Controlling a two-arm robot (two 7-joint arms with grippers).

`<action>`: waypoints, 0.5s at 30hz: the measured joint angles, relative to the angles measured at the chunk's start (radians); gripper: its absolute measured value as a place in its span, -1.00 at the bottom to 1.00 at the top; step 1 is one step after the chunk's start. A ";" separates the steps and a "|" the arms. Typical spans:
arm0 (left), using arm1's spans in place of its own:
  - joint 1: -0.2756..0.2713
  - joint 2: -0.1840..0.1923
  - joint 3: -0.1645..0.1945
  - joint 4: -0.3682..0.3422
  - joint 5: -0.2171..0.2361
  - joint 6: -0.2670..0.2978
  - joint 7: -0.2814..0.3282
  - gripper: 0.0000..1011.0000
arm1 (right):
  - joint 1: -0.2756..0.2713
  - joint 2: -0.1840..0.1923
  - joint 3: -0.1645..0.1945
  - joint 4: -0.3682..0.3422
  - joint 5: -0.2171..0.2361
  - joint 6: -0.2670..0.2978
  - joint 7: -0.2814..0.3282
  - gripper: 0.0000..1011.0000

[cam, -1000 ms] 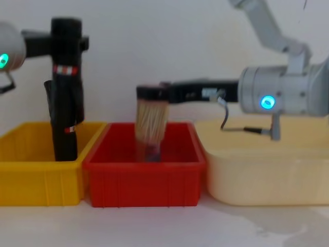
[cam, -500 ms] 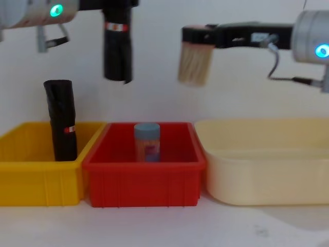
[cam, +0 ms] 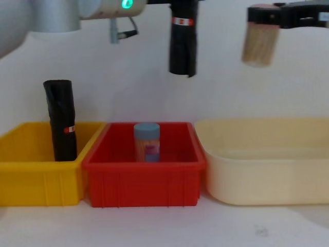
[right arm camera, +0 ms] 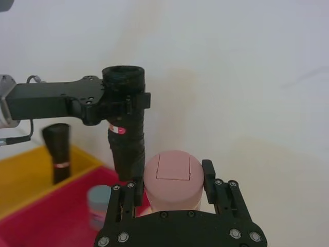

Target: Pick up the garbage bag with the one hand and transfer it to the other hand.

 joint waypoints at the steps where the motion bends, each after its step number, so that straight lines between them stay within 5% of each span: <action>1: -0.010 -0.009 0.003 0.019 -0.004 -0.007 -0.011 -0.30 | -0.006 0.004 0.006 -0.004 -0.001 0.002 -0.006 0.29; 15: -0.210 -0.181 0.036 0.447 -0.075 -0.119 -0.181 -0.30 | -0.075 0.057 0.098 0.028 -0.020 0.042 -0.088 0.29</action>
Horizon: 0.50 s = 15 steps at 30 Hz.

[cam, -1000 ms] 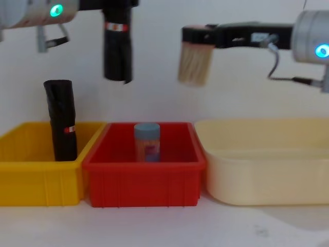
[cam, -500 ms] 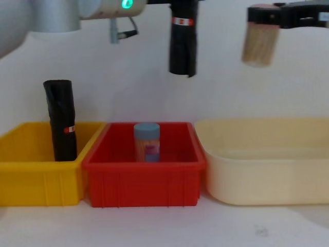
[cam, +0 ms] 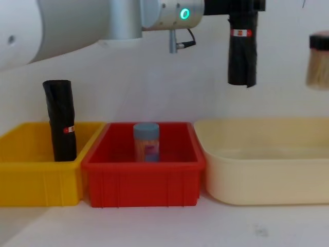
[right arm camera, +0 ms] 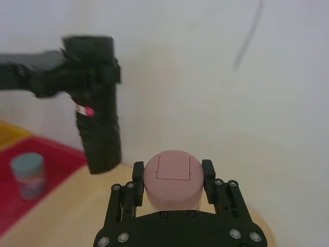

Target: Pick up the garbage bag with the one hand and transfer it to the other hand.

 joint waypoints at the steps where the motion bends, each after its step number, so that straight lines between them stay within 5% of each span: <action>1: -0.019 -0.016 0.000 0.045 -0.007 -0.013 -0.017 -0.30 | 0.000 0.000 0.001 0.006 -0.001 0.001 -0.001 0.29; 5: -0.055 -0.046 0.001 0.129 -0.019 -0.037 -0.048 -0.30 | 0.008 0.001 0.007 0.064 -0.007 0.004 -0.005 0.29; 15: -0.112 -0.091 0.002 0.259 -0.038 -0.074 -0.095 -0.30 | 0.024 -0.002 0.017 0.155 -0.017 0.006 -0.008 0.78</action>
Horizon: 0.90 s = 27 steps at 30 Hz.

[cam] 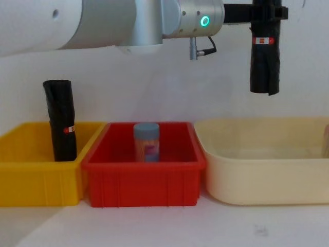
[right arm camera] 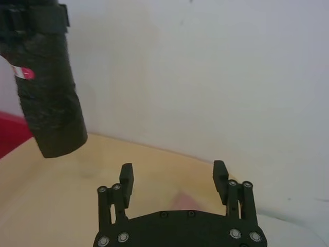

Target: Pick up the garbage bag with the one hand and transfer it to the other hand.

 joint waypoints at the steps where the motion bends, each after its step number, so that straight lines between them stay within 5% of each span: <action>1: -0.005 -0.004 0.000 0.011 -0.002 -0.003 -0.004 -0.30 | 0.000 0.000 0.001 0.003 0.000 0.000 0.000 0.86; 12: -0.029 -0.023 0.001 0.066 -0.010 -0.019 -0.024 -0.30 | -0.012 0.004 0.009 -0.010 0.006 -0.003 0.028 0.99; 27: -0.040 -0.033 0.001 0.093 -0.013 -0.027 -0.033 -0.30 | -0.040 0.019 0.014 -0.107 0.083 0.002 0.148 0.99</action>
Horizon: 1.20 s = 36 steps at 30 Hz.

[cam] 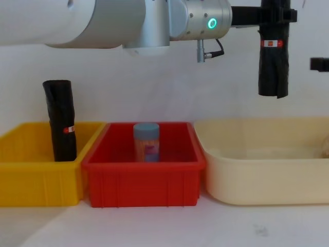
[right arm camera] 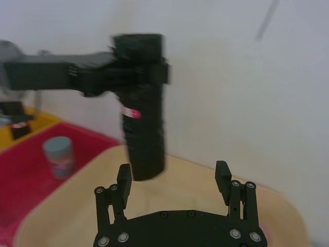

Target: Pick up the garbage bag with the one hand and transfer it to the other hand.

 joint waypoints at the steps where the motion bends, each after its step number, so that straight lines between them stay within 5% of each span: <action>1: 0.000 0.000 0.000 0.001 0.000 0.000 0.000 -0.30 | 0.000 0.000 -0.002 -0.006 0.003 0.001 0.006 0.99; 11: -0.003 -0.002 0.000 0.007 -0.001 -0.001 -0.002 -0.30 | 0.036 -0.013 -0.054 -0.027 0.023 0.020 0.060 0.99; 36: -0.005 -0.004 0.000 0.011 -0.001 -0.003 -0.004 -0.30 | 0.159 -0.064 -0.140 0.083 -0.054 0.049 0.020 0.99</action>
